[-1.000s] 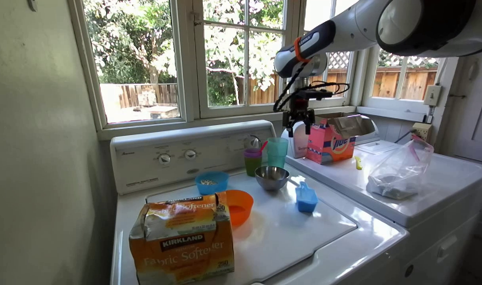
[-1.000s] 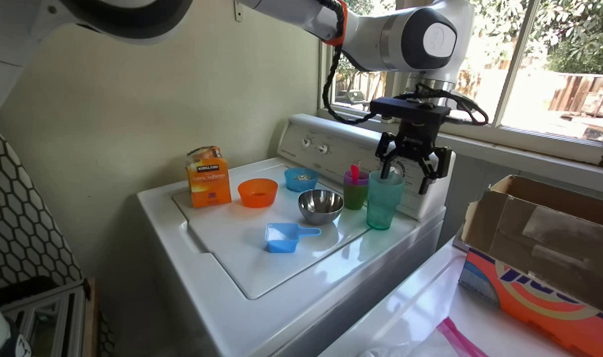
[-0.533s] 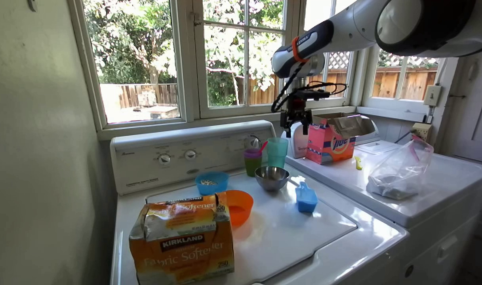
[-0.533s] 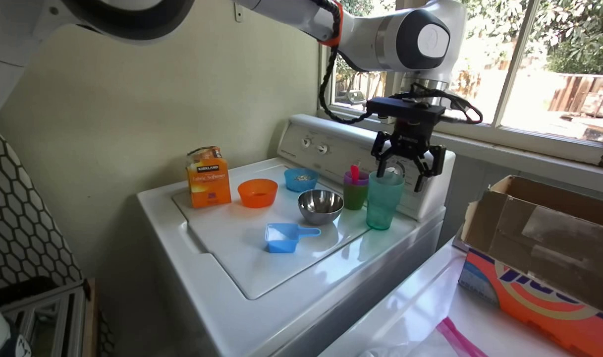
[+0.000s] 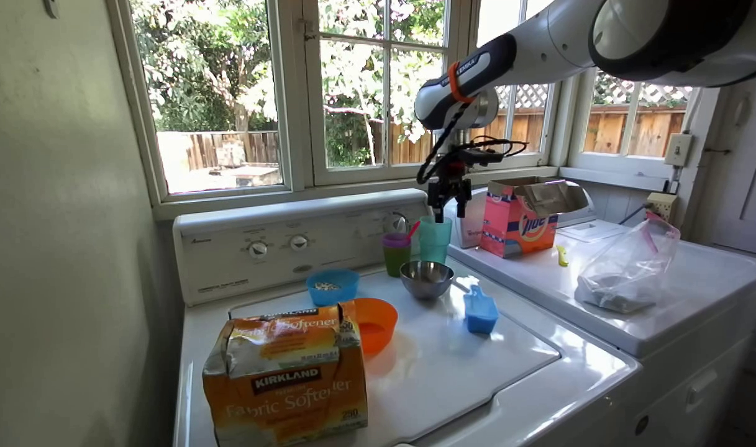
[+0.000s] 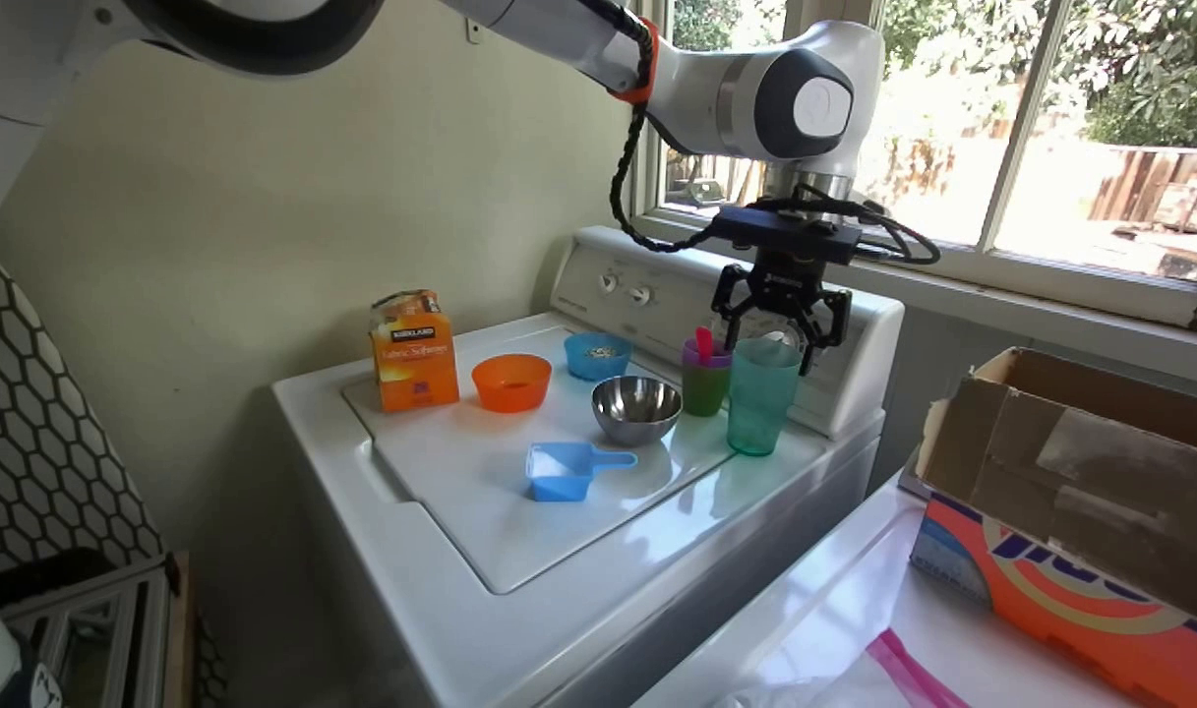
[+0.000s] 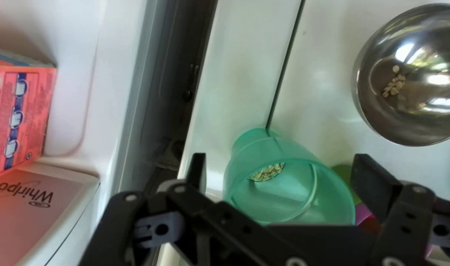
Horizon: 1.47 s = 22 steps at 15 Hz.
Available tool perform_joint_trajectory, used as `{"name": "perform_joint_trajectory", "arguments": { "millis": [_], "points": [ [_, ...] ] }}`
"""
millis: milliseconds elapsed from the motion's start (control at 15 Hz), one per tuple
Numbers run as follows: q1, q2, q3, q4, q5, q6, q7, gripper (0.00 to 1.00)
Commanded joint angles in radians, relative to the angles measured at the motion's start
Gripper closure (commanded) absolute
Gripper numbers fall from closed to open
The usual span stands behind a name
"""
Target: Move the tide box forward and place the green cup at the edge of the washing machine
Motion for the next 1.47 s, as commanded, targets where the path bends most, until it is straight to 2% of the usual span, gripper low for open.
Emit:
{"name": "perform_joint_trajectory", "arguments": {
  "millis": [0, 267, 600, 867, 1400],
  "points": [
    [0.000, -0.031, 0.006, -0.084, -0.005, 0.125, -0.017, 0.00],
    [-0.006, -0.033, 0.015, -0.095, 0.021, 0.180, -0.004, 0.00],
    [-0.012, -0.036, 0.027, -0.083, 0.043, 0.084, -0.023, 0.00],
    [-0.022, -0.051, 0.039, -0.096, 0.077, 0.077, -0.027, 0.00],
    [-0.018, -0.095, 0.012, -0.132, 0.110, 0.188, 0.056, 0.00]
  ]
}}
